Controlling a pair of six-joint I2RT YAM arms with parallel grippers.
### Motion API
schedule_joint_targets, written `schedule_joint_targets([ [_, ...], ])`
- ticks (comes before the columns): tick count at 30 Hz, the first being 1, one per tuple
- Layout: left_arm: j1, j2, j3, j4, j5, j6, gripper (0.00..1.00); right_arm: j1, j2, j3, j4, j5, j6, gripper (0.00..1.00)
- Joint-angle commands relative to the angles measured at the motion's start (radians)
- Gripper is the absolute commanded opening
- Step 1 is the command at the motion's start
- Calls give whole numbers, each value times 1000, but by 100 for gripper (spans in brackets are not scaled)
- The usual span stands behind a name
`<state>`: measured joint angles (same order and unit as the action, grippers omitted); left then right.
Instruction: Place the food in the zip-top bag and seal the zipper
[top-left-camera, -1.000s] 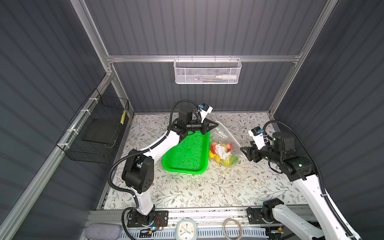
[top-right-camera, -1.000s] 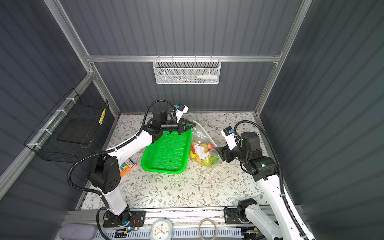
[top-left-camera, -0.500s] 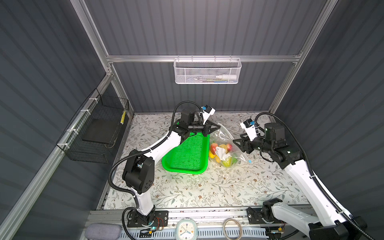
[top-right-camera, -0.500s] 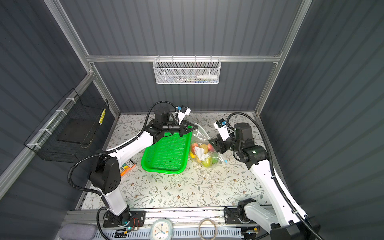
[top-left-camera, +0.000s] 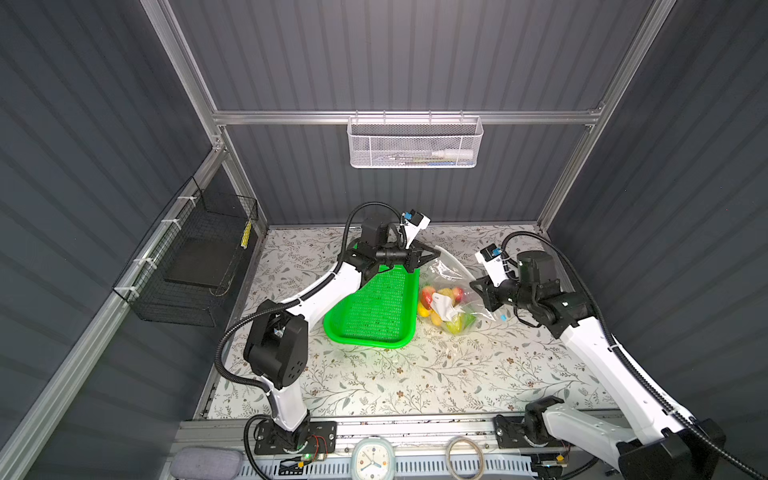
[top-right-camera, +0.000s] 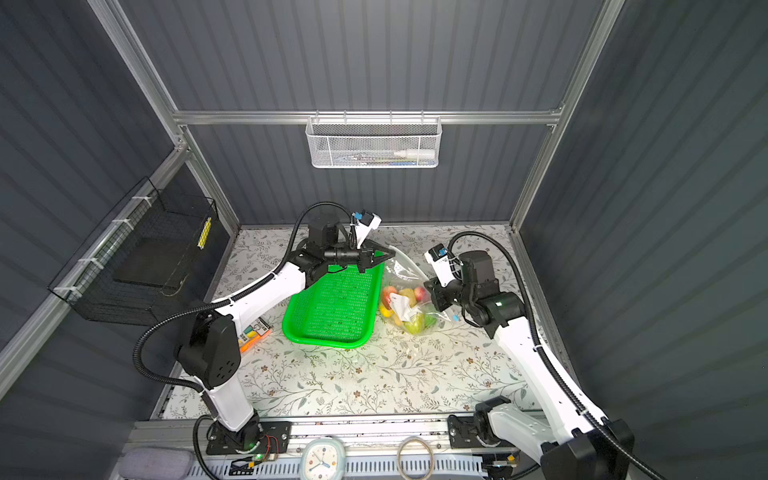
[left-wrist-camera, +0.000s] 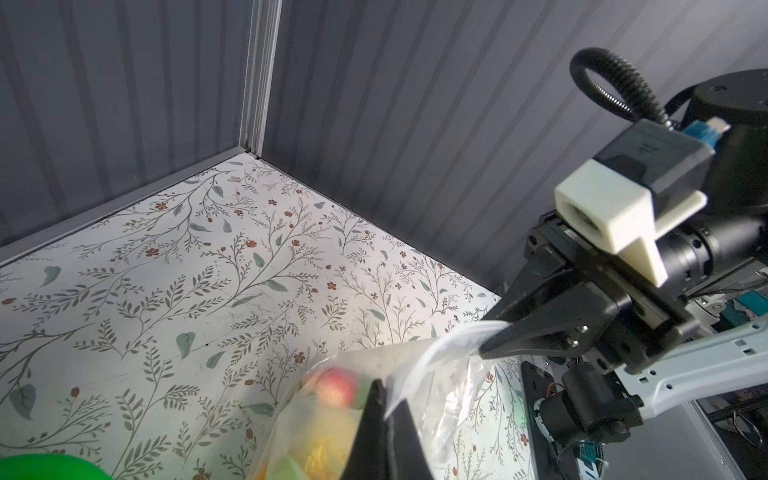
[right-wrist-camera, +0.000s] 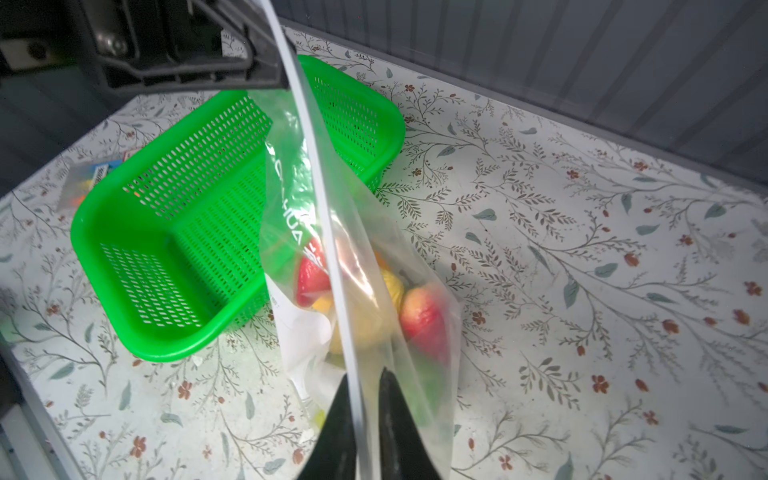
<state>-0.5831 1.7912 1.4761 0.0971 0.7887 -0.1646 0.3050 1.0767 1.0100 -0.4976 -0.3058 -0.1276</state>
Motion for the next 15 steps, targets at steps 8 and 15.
schedule_joint_targets([
  [8,3,-99,-24,3,-150,-122,100,11,-10,83,-15,-83,133,0],
  [15,31,-241,-168,1,-436,-220,100,11,-43,163,13,-92,263,0],
])
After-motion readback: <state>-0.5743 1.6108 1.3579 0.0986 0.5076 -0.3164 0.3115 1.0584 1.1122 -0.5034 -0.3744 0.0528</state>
